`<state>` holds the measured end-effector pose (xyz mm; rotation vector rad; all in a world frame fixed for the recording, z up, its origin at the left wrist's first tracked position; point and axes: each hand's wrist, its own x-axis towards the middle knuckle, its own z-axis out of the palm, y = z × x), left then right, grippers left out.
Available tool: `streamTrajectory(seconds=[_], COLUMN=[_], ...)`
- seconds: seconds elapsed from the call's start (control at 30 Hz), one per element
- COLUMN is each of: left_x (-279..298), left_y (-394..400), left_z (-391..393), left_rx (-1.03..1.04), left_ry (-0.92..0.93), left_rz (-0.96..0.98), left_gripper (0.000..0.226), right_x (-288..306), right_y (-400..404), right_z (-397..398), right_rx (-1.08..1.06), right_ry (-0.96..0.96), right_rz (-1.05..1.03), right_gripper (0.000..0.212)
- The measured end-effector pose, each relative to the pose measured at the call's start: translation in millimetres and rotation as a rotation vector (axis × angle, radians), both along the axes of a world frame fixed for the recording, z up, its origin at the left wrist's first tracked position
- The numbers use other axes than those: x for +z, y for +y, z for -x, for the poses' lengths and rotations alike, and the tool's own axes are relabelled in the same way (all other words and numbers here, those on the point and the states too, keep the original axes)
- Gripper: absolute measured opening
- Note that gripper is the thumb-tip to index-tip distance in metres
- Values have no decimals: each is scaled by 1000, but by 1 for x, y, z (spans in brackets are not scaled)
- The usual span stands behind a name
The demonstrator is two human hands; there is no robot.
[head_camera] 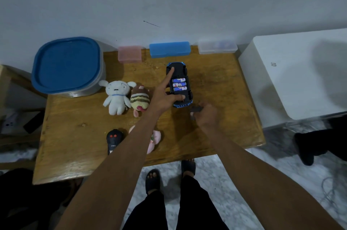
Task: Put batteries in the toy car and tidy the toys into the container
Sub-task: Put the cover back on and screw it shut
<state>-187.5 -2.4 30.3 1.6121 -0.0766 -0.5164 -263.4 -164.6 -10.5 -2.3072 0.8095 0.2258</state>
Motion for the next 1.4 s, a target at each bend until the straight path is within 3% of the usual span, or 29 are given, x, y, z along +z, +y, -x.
streamTrajectory(seconds=[0.13,0.3,0.43,0.57,0.83,1.4], left_x=[2,5,6,7,9,11], left_y=[5,13,18,20,24,22], left_z=[-2,-5,-6,-9,-12,-2], left_rx=[-9,-2,-10,-6,-45,-64], left_ry=[29,52,32,28,-18,-42], left_rz=[-7,-6,-12,8,29,26], left_gripper=[108,108,108,108,108,106], right_x=[9,51,94,112,102,98], right_y=[-7,-19,-18,-10,6,7], right_z=[-13,-44,-63,-77,-77,-74], right_rx=[-117,-286,-256,-87,122,184], right_ry=[-142,-400,-556,-486,-335,-351], right_rz=[-52,-165,-318,-488,-464,-385], right_gripper=[8,9,9,7,10,10])
